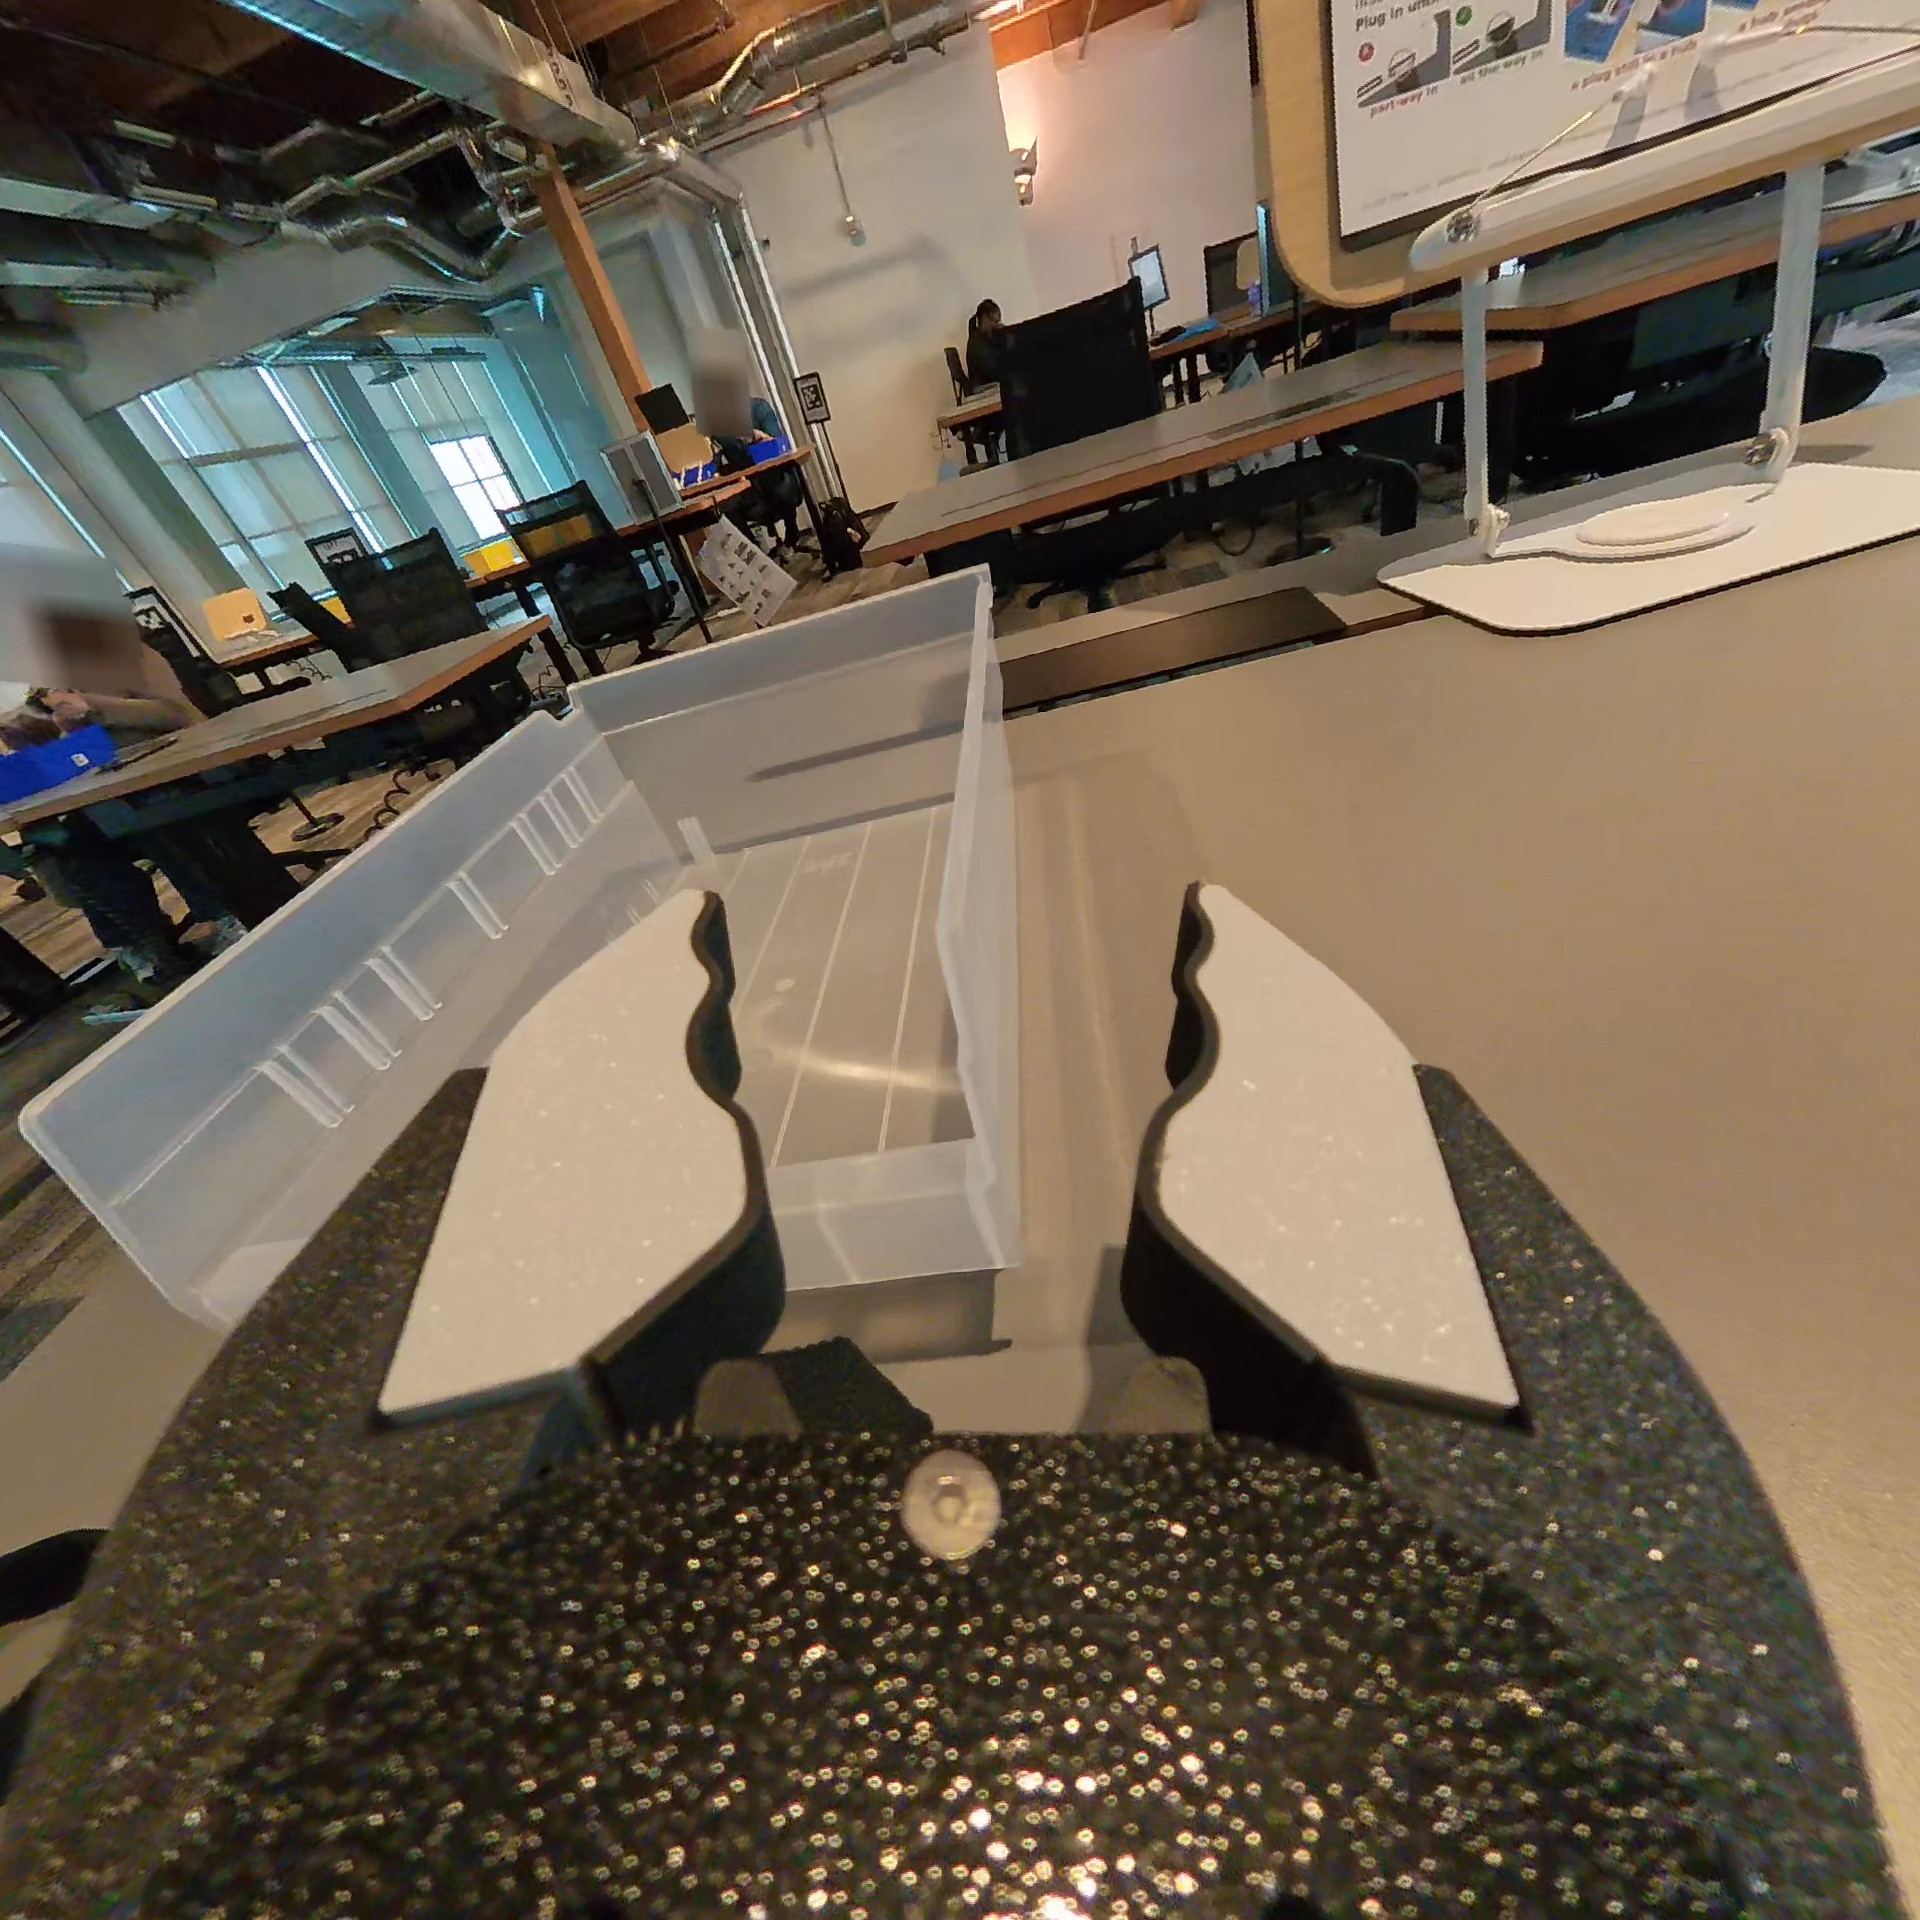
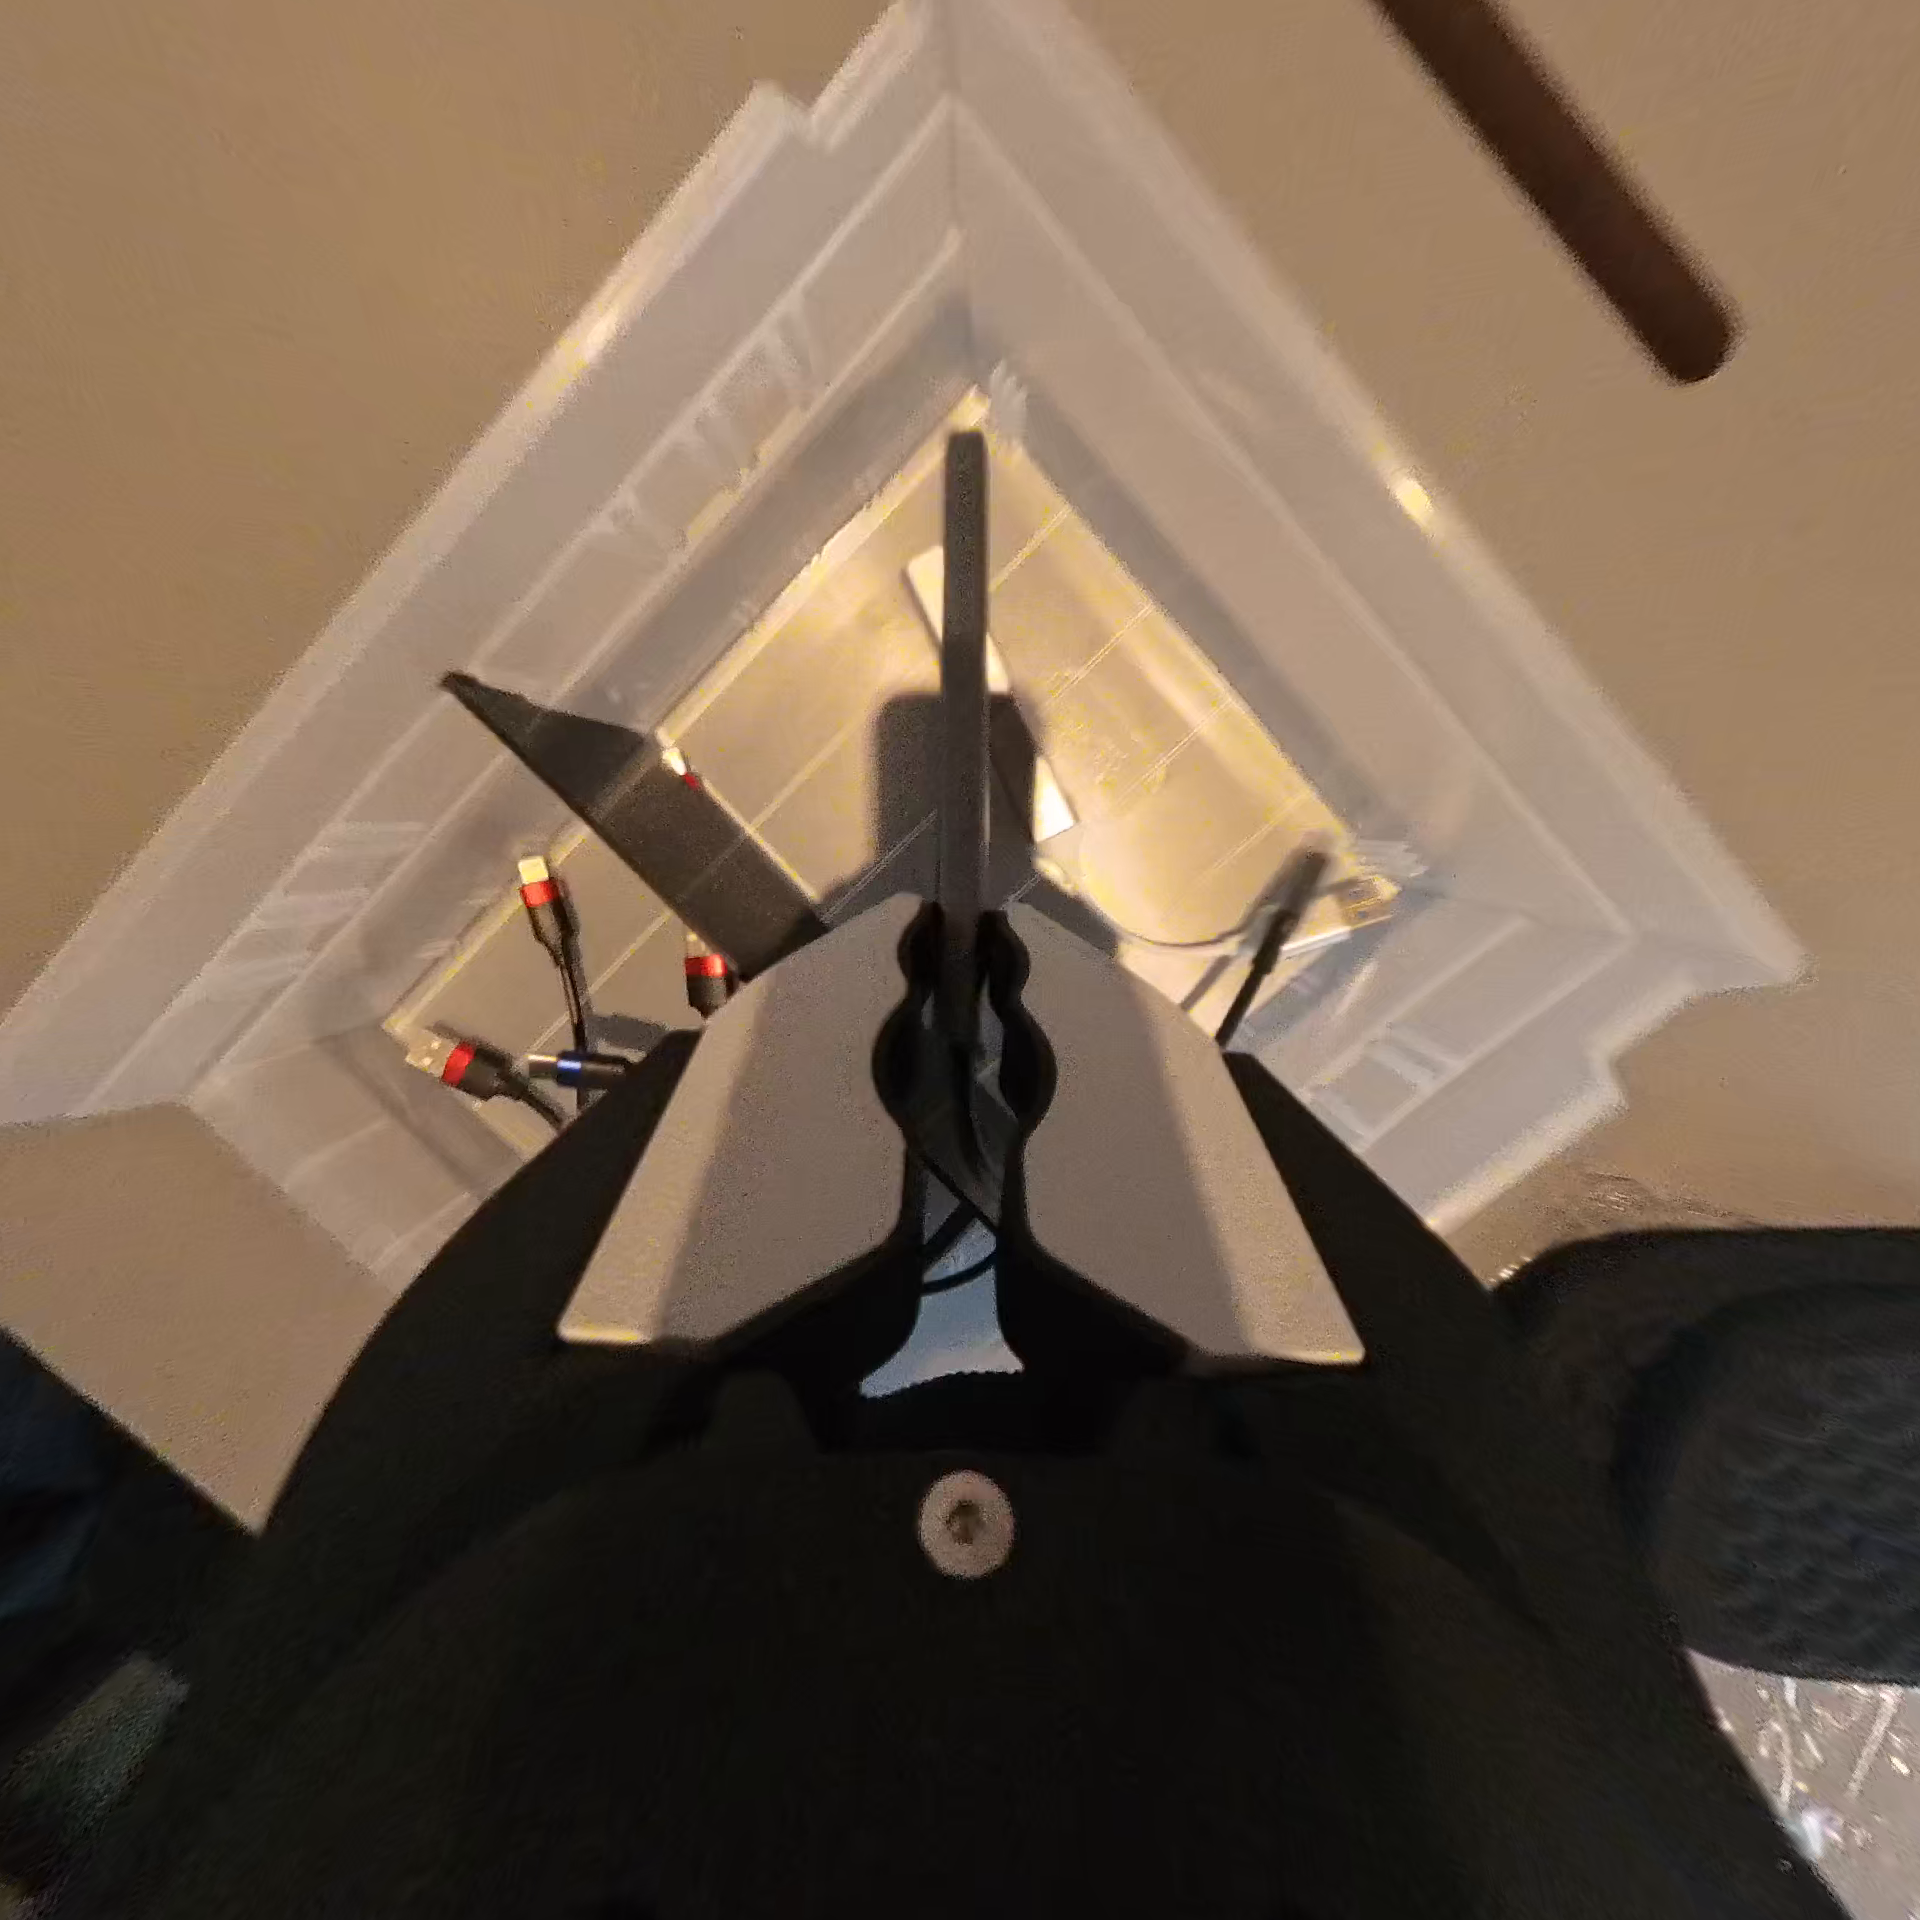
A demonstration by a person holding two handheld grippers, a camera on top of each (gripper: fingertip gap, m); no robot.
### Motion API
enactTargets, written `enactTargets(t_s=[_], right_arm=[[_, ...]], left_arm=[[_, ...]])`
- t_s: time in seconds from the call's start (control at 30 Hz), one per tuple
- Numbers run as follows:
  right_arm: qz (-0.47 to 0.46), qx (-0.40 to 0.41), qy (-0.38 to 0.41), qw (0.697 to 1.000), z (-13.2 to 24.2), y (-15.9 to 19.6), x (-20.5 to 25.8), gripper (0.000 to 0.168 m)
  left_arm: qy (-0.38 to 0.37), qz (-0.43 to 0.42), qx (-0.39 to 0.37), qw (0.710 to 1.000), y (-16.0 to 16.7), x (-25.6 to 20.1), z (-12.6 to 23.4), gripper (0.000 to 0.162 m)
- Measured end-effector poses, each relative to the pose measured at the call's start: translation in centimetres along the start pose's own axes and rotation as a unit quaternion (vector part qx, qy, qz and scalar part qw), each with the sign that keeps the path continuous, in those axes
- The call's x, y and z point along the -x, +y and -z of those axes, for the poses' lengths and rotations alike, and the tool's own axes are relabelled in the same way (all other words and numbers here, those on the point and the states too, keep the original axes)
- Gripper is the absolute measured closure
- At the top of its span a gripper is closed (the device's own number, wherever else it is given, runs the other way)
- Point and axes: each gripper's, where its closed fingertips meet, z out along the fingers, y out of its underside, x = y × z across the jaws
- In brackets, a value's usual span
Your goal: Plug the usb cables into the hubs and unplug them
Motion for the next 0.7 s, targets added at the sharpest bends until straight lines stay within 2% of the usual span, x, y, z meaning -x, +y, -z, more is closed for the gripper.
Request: enactTargets(t_s=[0.3,0.4,0.53,0.7], right_arm=[[0.022,-0.122,0.064,0.990,5.1,-1.8,0.8,0.159],[0.018,-0.188,0.076,0.979,7.7,-2.8,1.3,0.159],[0.011,-0.294,0.062,0.954,12.2,-4.3,2.8,0.159],[0.020,-0.418,-0.018,0.908,17.5,-6.4,7.8,0.159]], left_arm=[[-0.001,-0.001,0.000,1.000,0.0,0.0,0.0,0.081],[-0.002,0.000,-0.002,1.000,0.0,0.0,0.0,0.081],[-0.003,0.003,-0.006,1.000,-0.1,0.1,0.1,0.081],[0.003,0.022,-0.058,0.998,-1.9,0.2,0.8,0.083]])
